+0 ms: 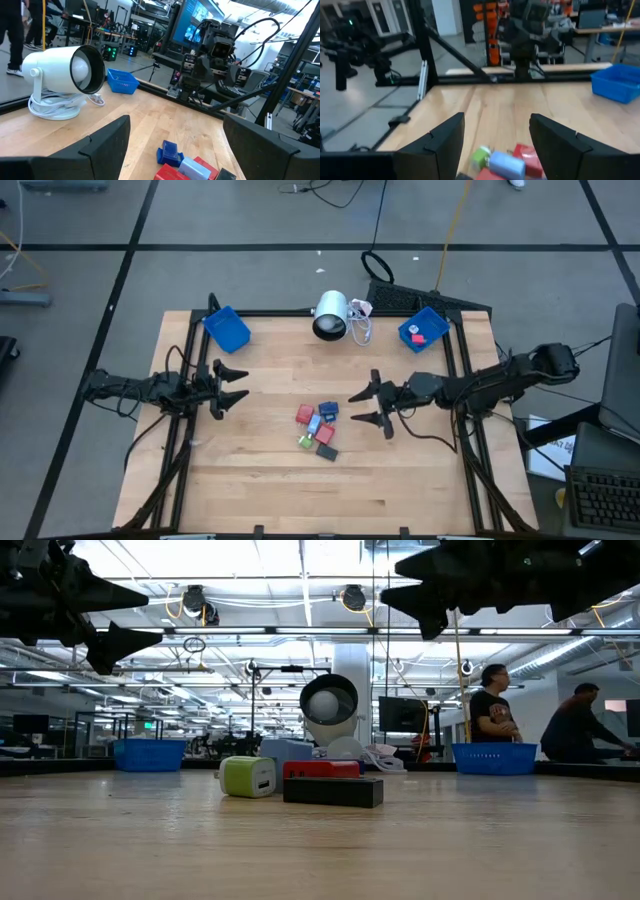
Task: Pick & Place Office items
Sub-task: Put the dark blue digital timer into the left blue bin
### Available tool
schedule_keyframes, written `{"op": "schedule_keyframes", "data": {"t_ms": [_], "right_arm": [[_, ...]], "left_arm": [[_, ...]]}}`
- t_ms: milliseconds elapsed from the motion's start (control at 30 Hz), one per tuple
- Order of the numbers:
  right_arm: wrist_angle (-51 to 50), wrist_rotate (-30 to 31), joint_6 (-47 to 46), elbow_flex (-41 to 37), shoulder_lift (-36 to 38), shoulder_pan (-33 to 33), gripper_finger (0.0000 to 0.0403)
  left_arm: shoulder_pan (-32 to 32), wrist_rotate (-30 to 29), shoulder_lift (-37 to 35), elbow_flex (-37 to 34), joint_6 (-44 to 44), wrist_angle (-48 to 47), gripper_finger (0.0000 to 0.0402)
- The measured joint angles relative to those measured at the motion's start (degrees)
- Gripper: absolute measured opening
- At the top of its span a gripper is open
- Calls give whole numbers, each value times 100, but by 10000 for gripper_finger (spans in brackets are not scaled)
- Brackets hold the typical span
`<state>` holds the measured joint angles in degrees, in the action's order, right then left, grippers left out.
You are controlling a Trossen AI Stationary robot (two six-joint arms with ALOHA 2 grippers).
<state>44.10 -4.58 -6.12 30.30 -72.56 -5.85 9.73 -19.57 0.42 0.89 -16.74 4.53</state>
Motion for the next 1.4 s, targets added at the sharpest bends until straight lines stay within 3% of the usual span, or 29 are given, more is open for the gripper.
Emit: {"op": "schedule_keyframes", "data": {"t_ms": [233,633,900,1233,1400], "right_arm": [[836,4,284,0,-367,11,212],[-591,11,876,-4,30,13,212],[-337,330,461,2,-933,24,224],[133,904,1080,-2,-1968,74,254],[236,724,1366,0,-2470,393,267]], "left_arm": [[-2,-2,0,0,-1,1,324],[0,0,-2,0,0,2,324],[-1,0,-1,0,1,-1,324],[-1,0,-1,0,0,0,324],[-2,0,0,0,0,-1,324]]}}
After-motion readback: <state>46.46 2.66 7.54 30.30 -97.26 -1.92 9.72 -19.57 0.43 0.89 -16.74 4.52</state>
